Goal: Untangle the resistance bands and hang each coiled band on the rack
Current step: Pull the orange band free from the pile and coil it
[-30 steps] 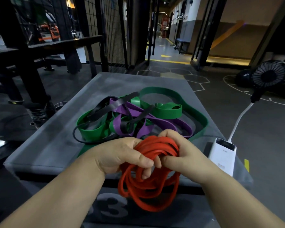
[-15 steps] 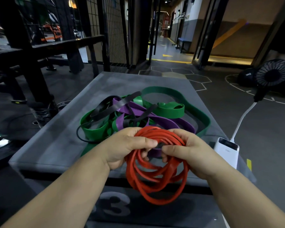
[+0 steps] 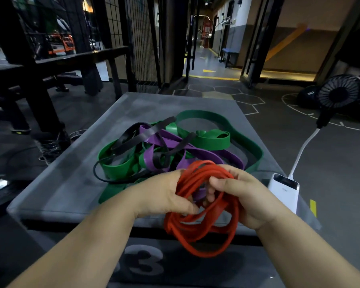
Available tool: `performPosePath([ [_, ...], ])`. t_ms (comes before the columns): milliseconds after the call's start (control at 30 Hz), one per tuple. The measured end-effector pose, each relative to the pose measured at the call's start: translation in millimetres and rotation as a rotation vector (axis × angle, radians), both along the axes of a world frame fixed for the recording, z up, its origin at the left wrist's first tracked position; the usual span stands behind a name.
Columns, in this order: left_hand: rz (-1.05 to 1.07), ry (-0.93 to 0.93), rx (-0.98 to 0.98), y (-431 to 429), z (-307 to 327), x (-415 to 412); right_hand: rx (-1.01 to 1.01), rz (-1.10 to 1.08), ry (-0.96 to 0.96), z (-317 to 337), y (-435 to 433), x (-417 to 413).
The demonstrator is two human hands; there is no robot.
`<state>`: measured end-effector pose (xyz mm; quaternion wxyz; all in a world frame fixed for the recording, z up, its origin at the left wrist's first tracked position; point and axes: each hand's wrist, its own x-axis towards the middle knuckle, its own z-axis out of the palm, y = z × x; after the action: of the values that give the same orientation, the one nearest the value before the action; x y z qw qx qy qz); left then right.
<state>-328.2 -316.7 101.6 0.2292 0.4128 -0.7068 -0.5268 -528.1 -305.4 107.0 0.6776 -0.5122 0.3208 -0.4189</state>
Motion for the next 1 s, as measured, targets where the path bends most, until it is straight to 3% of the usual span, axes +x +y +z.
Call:
performPosePath([
  [67, 0.039, -0.032, -0.016, 1, -2, -3, 0.049, -0.019, -0.141, 1, 0, 0],
  [100, 0.060, 0.041, 0.021, 1, -3, -4, 0.073, -0.035, -0.206, 2, -1, 0],
  [267, 0.345, 0.570, 0.160, 1, -6, -12, 0.197, -0.118, -0.460, 0, -3, 3],
  [333, 0.348, 0.870, 0.275, 5, -3, -19, 0.227, -0.104, -0.511, -1, -1, 9],
  [400, 0.306, 1.046, 0.333, 10, 1, -24, 0.225, -0.069, -0.534, -1, 0, 11],
  [500, 0.333, 0.959, 0.233, 10, 2, -24, 0.205, -0.046, -0.507, -2, -2, 10],
  [633, 0.342, 0.583, 0.143, 6, 0, -17, 0.068, -0.130, -0.290, -7, -10, 0],
  [767, 0.323, 0.327, 0.075, 6, -1, -17, -0.005, -0.204, -0.221, -9, -13, -5],
  [833, 0.321, 0.343, 0.071, 6, -1, -17, -0.030, -0.205, -0.206, -10, -13, -5],
  [1000, 0.383, 0.647, 0.132, 8, -1, -19, -0.030, -0.152, -0.250, -10, -12, -4],
])
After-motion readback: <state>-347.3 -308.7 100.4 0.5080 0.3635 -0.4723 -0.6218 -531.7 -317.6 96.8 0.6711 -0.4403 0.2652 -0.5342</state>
